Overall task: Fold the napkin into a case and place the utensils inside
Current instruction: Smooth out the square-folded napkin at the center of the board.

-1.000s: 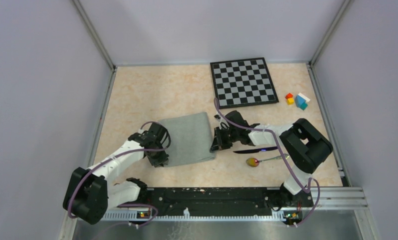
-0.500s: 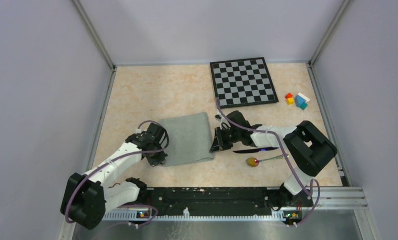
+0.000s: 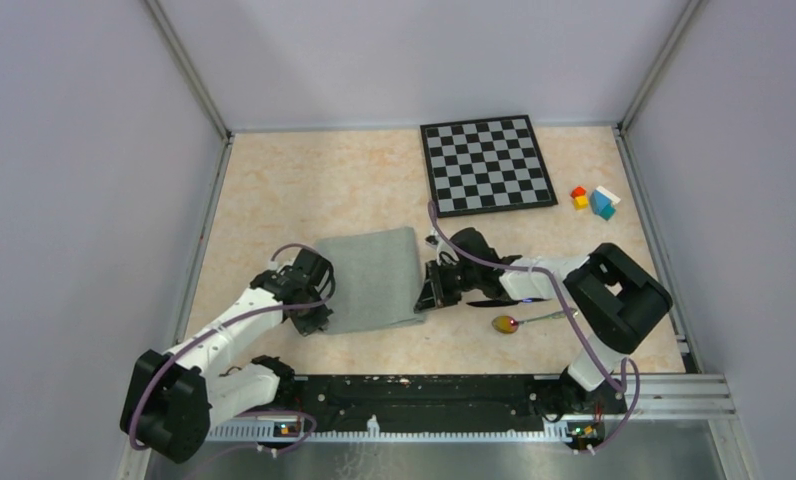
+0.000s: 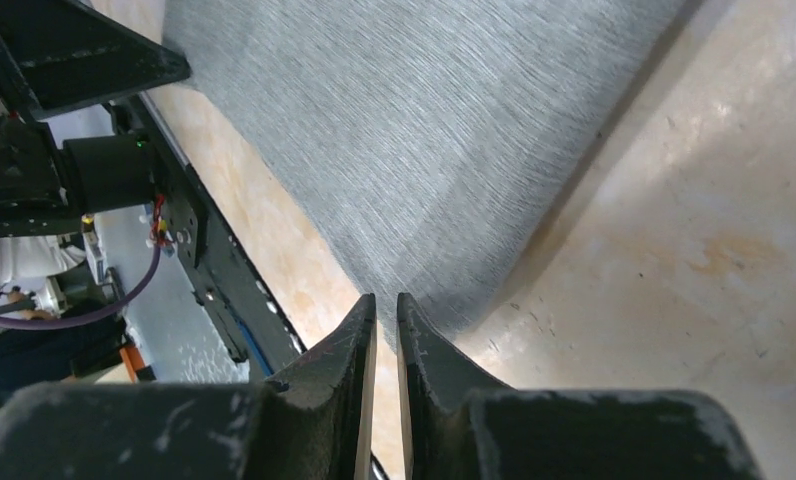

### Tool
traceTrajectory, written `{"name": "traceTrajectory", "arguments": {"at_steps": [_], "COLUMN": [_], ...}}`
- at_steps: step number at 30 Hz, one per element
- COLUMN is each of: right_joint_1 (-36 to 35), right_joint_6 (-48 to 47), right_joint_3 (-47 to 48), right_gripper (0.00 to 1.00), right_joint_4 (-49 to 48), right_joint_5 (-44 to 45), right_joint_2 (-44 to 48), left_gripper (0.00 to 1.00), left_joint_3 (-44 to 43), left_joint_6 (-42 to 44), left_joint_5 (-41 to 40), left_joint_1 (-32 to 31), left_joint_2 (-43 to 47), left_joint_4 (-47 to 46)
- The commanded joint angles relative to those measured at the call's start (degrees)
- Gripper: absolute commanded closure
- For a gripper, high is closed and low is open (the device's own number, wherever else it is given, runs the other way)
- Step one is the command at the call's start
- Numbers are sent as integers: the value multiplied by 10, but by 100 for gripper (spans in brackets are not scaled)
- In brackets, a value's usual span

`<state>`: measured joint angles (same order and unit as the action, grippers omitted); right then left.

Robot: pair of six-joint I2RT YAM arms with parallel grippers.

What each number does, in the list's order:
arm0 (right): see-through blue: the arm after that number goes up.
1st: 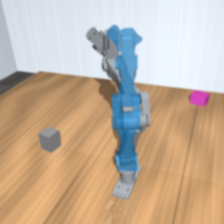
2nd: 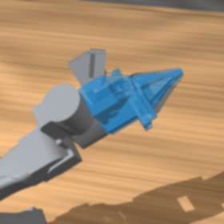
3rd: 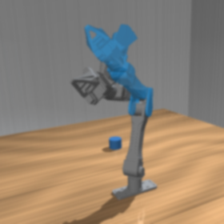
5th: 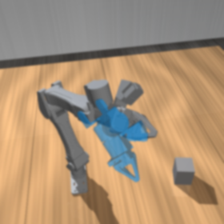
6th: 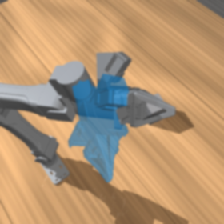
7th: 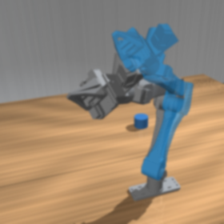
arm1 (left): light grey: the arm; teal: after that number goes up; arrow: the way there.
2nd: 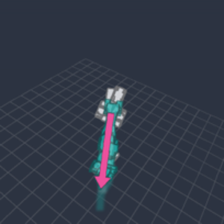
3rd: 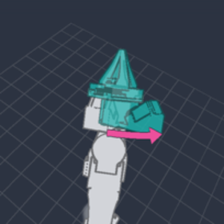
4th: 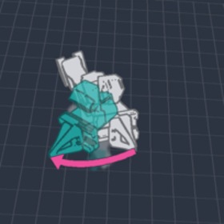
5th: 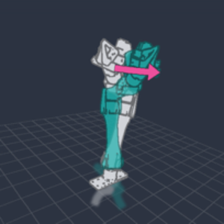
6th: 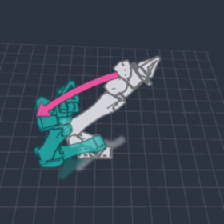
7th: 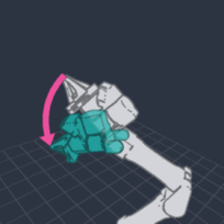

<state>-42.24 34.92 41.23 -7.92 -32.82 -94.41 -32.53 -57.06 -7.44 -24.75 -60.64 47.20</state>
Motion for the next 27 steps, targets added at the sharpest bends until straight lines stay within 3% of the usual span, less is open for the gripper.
{"name": "traceTrajectory", "arguments": {"at_steps": [1,8,13,15,18,21,24,27], "right_joint_1": [-5,-8,-14,-14,-18,-21,-21,-21], "right_joint_6": [16,25,16,14,13,18,33,39], "right_joint_3": [-22,-37,-20,-14,-12,-21,-44,-56], "right_gripper": [87,88,87,86,86,86,86,86], "right_joint_4": [-58,-85,-34,-21,-21,-40,-79,-98], "right_joint_5": [-8,-18,-14,-15,-19,-26,-28,-26], "right_joint_2": [-21,-48,10,31,26,-1,-19,-33], "left_gripper": [100,100,98,92,71,65,66,75], "left_joint_3": [12,14,12,3,-17,-37,-52,-65], "left_joint_6": [-27,-53,-65,-69,-70,-67,-53,-30], "left_joint_5": [-28,-63,-68,-70,-63,-43,-15,17], "left_joint_1": [-2,-1,-1,-1,-1,-2,-2,-2], "left_joint_2": [-12,-57,-52,-43,-15,20,41,50], "left_joint_4": [8,8,18,31,51,63,64,43]}}
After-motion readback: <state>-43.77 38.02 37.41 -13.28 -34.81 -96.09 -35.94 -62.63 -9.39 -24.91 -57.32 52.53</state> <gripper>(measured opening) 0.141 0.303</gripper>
